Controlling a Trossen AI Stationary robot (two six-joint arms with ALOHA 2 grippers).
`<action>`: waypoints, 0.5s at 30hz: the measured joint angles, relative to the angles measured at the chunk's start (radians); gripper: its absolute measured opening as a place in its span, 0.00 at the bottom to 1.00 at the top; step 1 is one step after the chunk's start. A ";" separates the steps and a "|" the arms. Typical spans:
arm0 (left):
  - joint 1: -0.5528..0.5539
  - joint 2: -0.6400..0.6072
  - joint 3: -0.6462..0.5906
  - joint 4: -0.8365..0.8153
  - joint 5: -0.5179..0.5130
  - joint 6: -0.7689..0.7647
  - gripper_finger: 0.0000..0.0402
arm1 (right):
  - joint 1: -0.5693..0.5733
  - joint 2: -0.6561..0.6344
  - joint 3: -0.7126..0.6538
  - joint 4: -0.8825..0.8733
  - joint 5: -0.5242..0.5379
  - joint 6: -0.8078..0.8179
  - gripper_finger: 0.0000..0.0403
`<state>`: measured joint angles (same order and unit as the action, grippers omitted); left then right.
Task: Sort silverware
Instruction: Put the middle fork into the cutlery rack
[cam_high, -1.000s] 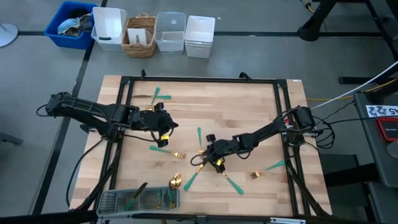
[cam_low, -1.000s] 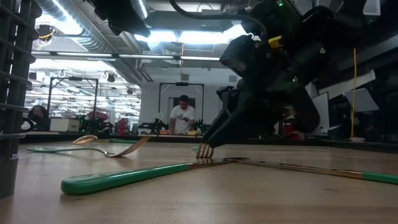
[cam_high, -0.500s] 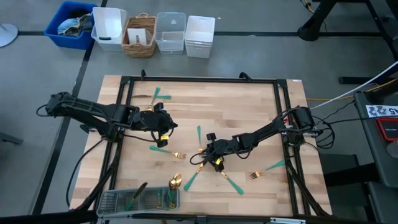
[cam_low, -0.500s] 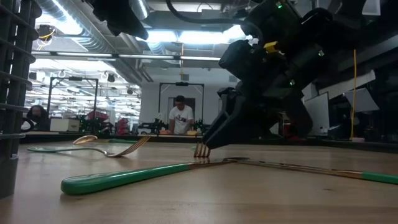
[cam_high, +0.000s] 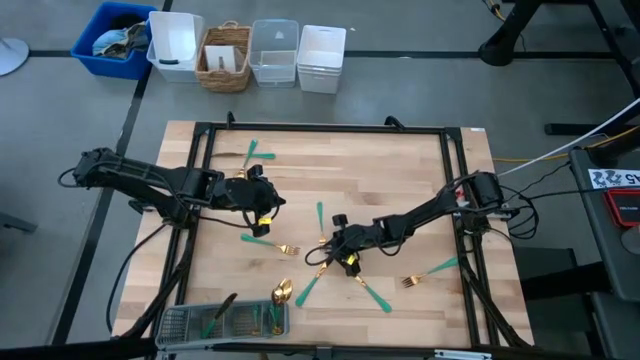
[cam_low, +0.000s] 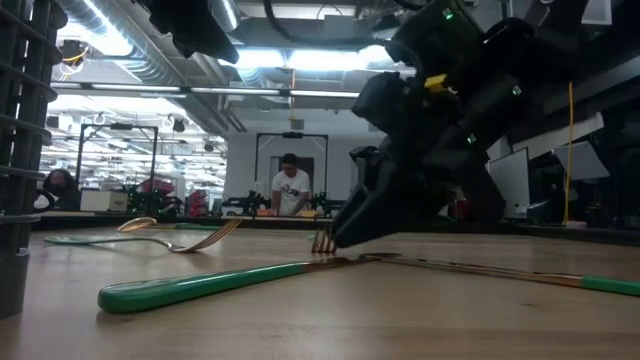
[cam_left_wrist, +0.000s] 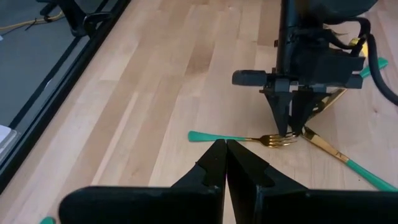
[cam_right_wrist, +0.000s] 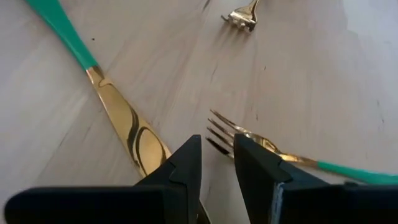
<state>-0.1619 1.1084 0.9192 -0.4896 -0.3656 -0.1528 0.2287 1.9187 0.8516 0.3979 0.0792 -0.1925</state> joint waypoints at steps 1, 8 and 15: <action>0.000 0.000 0.000 0.000 0.000 0.000 0.01 | 0.000 0.011 0.001 0.012 0.000 0.000 0.24; 0.000 0.000 0.000 0.001 0.000 0.000 0.01 | 0.000 0.042 0.013 0.038 0.017 0.000 0.24; -0.002 0.000 0.000 -0.002 0.006 0.000 0.01 | 0.001 0.080 0.048 0.043 0.059 0.002 0.24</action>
<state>-0.1642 1.1084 0.9188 -0.4916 -0.3599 -0.1528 0.2298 1.9991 0.8998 0.4407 0.1382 -0.1909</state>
